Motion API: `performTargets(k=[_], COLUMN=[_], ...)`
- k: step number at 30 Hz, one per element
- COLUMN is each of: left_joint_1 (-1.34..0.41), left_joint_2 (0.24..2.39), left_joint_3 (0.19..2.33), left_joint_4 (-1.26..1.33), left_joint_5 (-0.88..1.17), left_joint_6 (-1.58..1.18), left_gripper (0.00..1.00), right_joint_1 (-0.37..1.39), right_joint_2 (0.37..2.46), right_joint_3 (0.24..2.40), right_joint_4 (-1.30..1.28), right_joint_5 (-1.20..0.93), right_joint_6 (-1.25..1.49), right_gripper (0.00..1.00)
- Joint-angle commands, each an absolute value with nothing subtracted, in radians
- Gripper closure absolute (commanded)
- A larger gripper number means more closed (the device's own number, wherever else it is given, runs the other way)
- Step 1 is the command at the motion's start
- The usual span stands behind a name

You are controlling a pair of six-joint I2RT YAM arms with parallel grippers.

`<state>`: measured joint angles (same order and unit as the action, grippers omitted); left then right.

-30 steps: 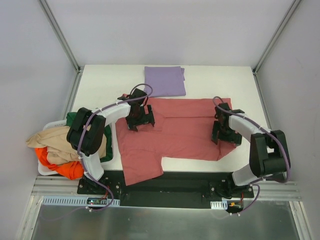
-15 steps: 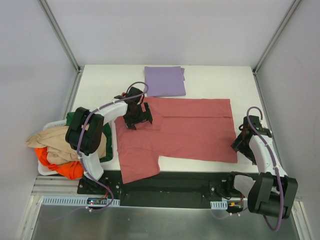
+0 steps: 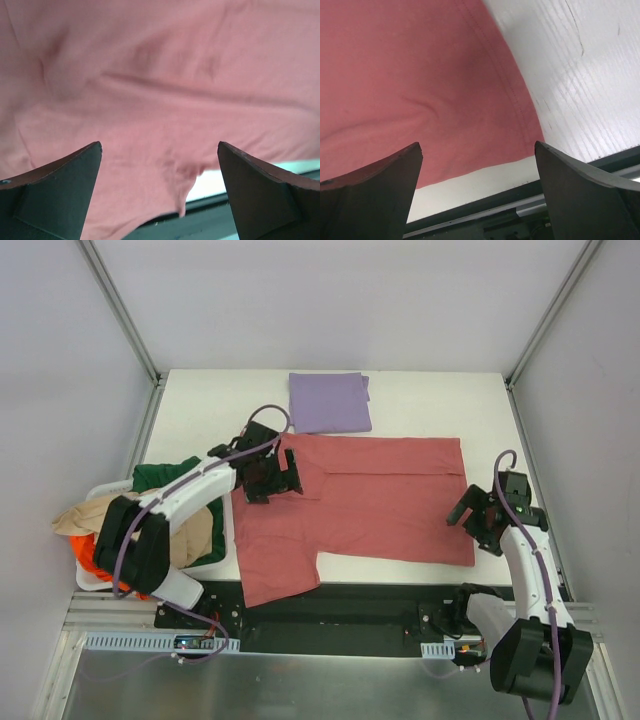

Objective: Fold and stack the t-shirts
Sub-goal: Grap the side of the flattened tshirt closest away from the robot with both arms

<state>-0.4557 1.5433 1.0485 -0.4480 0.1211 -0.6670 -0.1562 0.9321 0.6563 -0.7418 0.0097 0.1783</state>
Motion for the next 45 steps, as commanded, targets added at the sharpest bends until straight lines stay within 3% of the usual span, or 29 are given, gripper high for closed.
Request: performTargets(k=[1,7,14,18,25,33,38,43,45], left_joint_1=[-0.564,-0.728,-0.817,-0.890,-0.945,-0.986,-1.002,-1.006,-1.006], left_joint_2=[1.369,1.108,0.976,1.014,1.138,1.232,1.304,1.318,1.301], left_joint_3=[0.927,0.735,0.575,0.584,0.598,0.580,0.584,0.597,0.612], left_joint_4=[-0.615,-0.856,-0.867,-0.867,-0.812,-0.732,-0.732,-0.733,-0.733], left_joint_5=[0.049,-0.049,0.064,0.058,0.050,0.094,0.095,0.097,0.089], left_joint_6=[-0.727,-0.951,-1.063,-1.101,-1.120,-1.117,-1.108,-1.098,-1.089], left_gripper=[0.01,0.01,0.20,0.23,0.39,0.49,0.67,1.00,1.00], right_joint_1=[-0.161,-0.161,-0.161,-0.161,-0.161,-0.161,-0.161,-0.161,-0.161], right_joint_2=[0.899,0.899,0.931,0.924,0.916,0.923,0.916,0.905,0.891], right_joint_3=[0.638,0.615,0.603,0.597,0.600,0.600,0.597,0.597,0.597], right_joint_4=[-0.697,-0.675,-0.646,-0.641,-0.641,-0.643,-0.646,-0.669,-0.698], right_joint_5=[-0.038,-0.034,-0.058,-0.046,-0.040,-0.031,-0.020,0.036,0.048], right_joint_6=[0.144,0.118,0.112,0.112,0.110,0.112,0.117,0.144,0.169], right_gripper=[0.04,0.04,0.04,0.04,0.04,0.04,0.04,0.04,0.04])
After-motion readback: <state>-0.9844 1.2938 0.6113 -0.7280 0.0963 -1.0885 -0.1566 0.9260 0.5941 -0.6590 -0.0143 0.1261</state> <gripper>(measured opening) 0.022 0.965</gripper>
